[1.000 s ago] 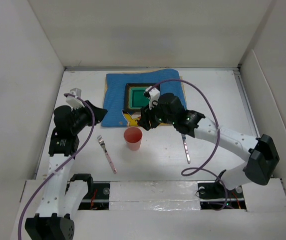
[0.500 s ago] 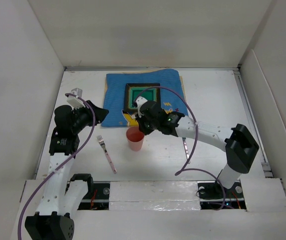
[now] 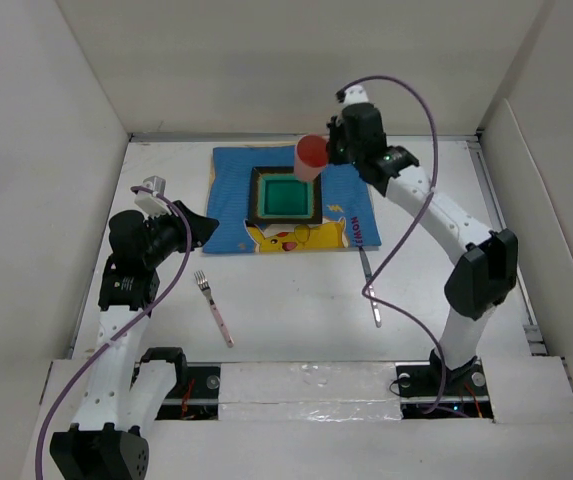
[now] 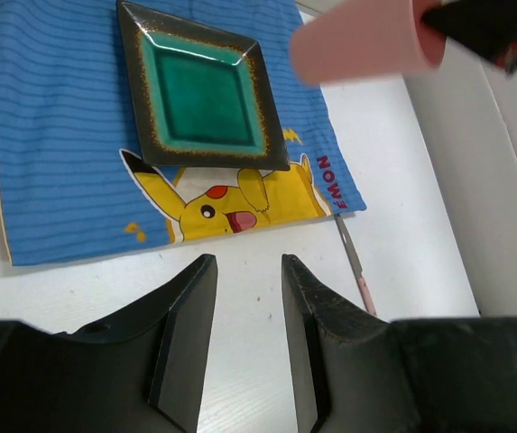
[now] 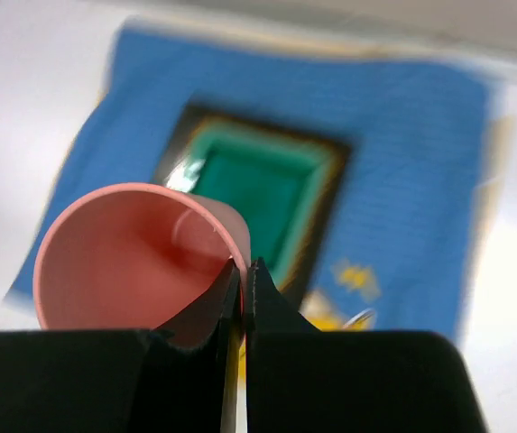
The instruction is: Set the dinner table for one person
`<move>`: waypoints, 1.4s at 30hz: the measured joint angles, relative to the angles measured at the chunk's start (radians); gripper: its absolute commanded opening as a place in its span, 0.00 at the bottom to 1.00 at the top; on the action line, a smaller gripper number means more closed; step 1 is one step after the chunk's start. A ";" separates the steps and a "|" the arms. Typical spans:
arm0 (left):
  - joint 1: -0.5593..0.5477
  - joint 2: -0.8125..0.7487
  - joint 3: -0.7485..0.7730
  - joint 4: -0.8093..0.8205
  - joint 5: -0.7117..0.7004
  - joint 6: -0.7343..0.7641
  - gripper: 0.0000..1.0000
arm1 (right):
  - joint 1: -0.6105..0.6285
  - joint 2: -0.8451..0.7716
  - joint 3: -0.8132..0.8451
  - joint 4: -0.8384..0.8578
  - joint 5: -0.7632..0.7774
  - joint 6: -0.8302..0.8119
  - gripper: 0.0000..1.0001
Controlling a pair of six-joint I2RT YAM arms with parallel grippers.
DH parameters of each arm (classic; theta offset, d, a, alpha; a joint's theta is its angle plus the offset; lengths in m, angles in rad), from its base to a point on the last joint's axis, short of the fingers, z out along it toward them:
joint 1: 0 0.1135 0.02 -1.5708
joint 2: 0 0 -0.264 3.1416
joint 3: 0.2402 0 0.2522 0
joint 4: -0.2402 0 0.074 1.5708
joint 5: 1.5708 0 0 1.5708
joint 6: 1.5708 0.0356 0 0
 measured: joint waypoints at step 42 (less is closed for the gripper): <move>0.000 0.022 0.000 0.014 0.022 0.000 0.33 | -0.340 0.664 0.676 -0.220 0.019 -0.001 0.46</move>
